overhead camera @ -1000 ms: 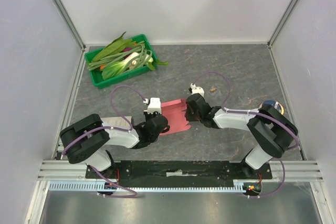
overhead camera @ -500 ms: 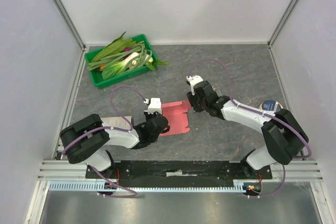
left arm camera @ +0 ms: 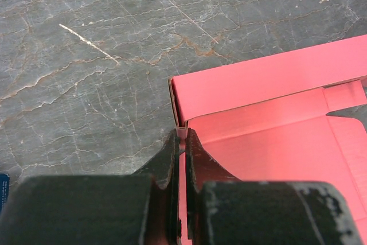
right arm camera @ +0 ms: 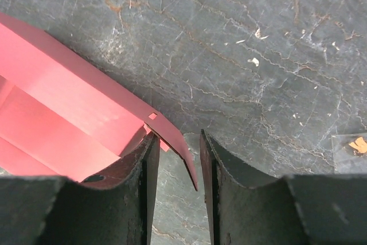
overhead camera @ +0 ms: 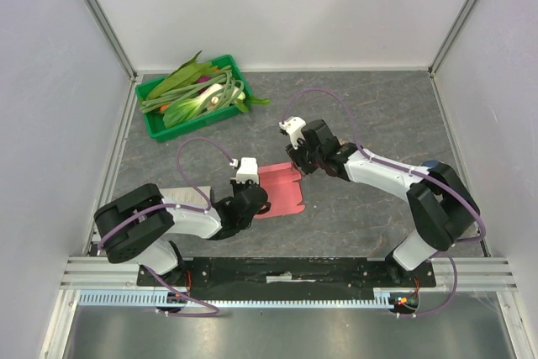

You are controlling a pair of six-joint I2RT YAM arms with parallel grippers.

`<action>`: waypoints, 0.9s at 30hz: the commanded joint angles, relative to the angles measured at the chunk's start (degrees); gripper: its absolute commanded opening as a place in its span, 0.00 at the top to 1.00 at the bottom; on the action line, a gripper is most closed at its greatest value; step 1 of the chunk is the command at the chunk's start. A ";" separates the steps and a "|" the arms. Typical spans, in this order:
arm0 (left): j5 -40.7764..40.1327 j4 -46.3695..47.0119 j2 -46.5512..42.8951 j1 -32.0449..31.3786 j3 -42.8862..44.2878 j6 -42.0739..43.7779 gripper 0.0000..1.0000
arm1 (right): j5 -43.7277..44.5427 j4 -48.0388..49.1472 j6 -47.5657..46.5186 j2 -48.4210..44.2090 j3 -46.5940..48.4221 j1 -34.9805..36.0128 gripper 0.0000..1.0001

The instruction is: Fold the paper box

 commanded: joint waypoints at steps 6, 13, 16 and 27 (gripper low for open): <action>0.46 0.25 0.12 -0.43 -0.96 0.36 0.98 | -3.27 1.39 1.24 1.57 -0.29 0.19 0.83; 0.72 0.25 0.29 -0.52 -0.43 -0.17 0.98 | -1.95 2.09 20.27 2.19 -0.72 1.42 1.00; 0.81 0.25 0.56 -0.87 -0.08 -0.17 0.98 | 0.33 1.39 29.77 1.40 -0.81 1.77 1.00; 0.64 -0.19 0.56 -1.31 0.27 -0.08 0.98 | 5.69 -1.34 34.15 -0.01 -0.02 3.79 0.90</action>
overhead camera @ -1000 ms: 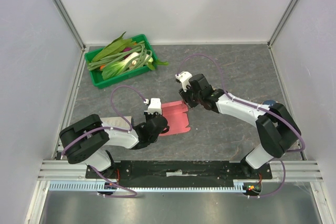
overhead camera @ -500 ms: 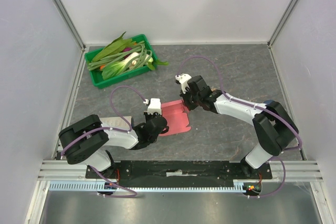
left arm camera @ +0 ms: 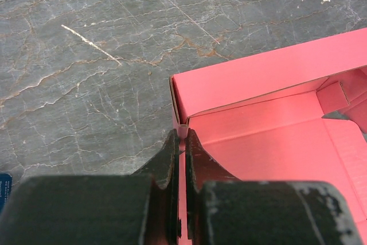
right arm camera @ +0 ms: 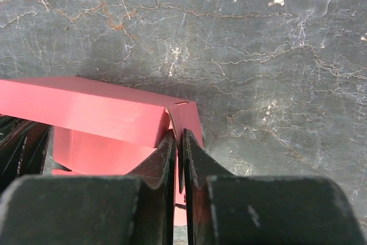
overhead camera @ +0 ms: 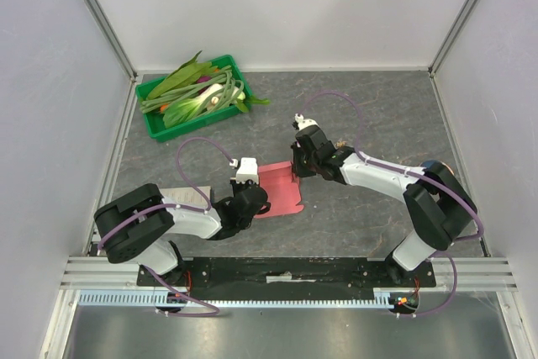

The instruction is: Fold the paper box

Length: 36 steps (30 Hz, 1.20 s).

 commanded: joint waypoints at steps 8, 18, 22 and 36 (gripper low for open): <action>1.33 1.13 1.39 -1.18 -0.39 1.43 0.98 | 1.21 -2.69 -3.17 -0.40 5.30 0.91 1.00; 10.47 -6.07 -11.15 -1.18 -2.23 1.52 0.51 | 5.52 5.13 -5.02 -4.79 -2.53 1.08 1.00; 13.73 -12.48 -18.28 -1.18 -2.93 -0.75 0.34 | 6.31 6.19 -5.81 -5.23 -3.23 1.17 1.00; 27.94 -19.01 -45.03 4.43 -10.33 -6.12 0.65 | 8.95 4.88 -9.50 -5.23 -2.26 1.70 1.00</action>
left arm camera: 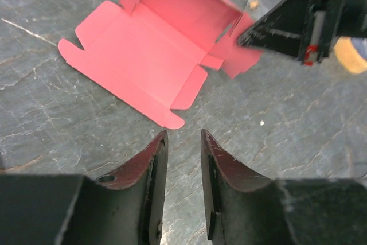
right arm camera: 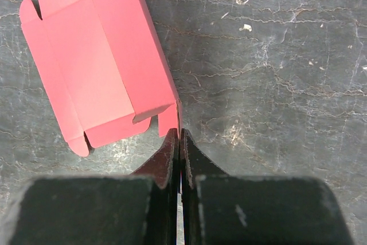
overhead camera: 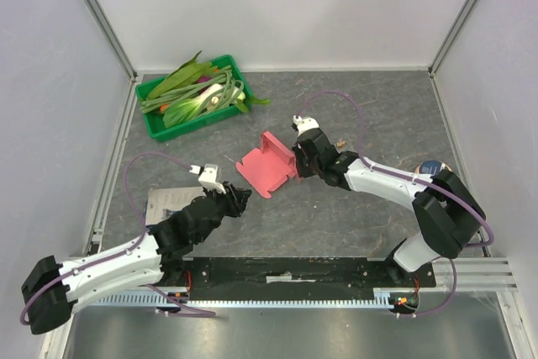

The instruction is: Fold the paper box

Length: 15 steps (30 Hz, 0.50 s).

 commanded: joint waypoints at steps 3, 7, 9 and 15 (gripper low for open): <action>12.98 8.14 12.69 6.43 1.92 -1.47 0.67 | 1.50 1.20 -2.57 -0.95 0.93 0.34 1.00; 22.04 22.54 26.22 11.02 4.99 -0.06 0.69 | 0.18 0.85 -3.72 0.45 1.54 0.26 1.00; 26.35 25.20 35.36 11.55 9.56 0.81 0.75 | -0.26 0.94 -3.98 0.89 1.81 0.34 1.00; 27.42 36.45 51.63 11.02 15.63 -1.29 0.89 | 0.00 1.02 -4.86 0.99 1.72 0.26 1.00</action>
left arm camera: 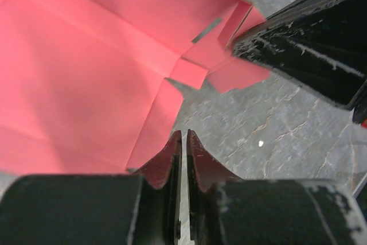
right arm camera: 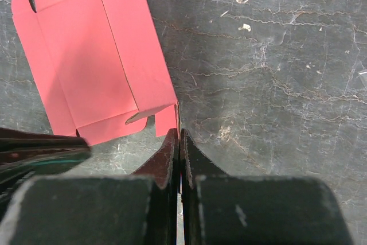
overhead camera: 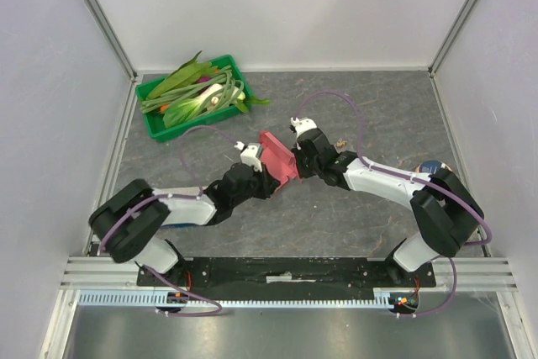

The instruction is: Fold the paper box

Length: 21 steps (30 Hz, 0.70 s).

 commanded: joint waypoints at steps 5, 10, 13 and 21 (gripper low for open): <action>3.40 12.31 13.21 -0.48 7.98 -1.95 0.92 | 0.02 1.05 -1.50 0.37 2.07 0.26 1.00; -0.81 11.35 16.12 -1.18 5.45 -5.55 0.97 | -0.07 0.61 -0.27 0.99 2.95 0.26 1.00; -3.19 10.99 17.78 -2.49 3.60 -8.35 0.98 | 0.72 0.61 1.84 1.34 3.12 0.26 1.00; -7.67 17.05 23.68 -8.74 3.77 -11.19 0.98 | 3.36 0.17 9.58 1.52 3.04 0.17 1.00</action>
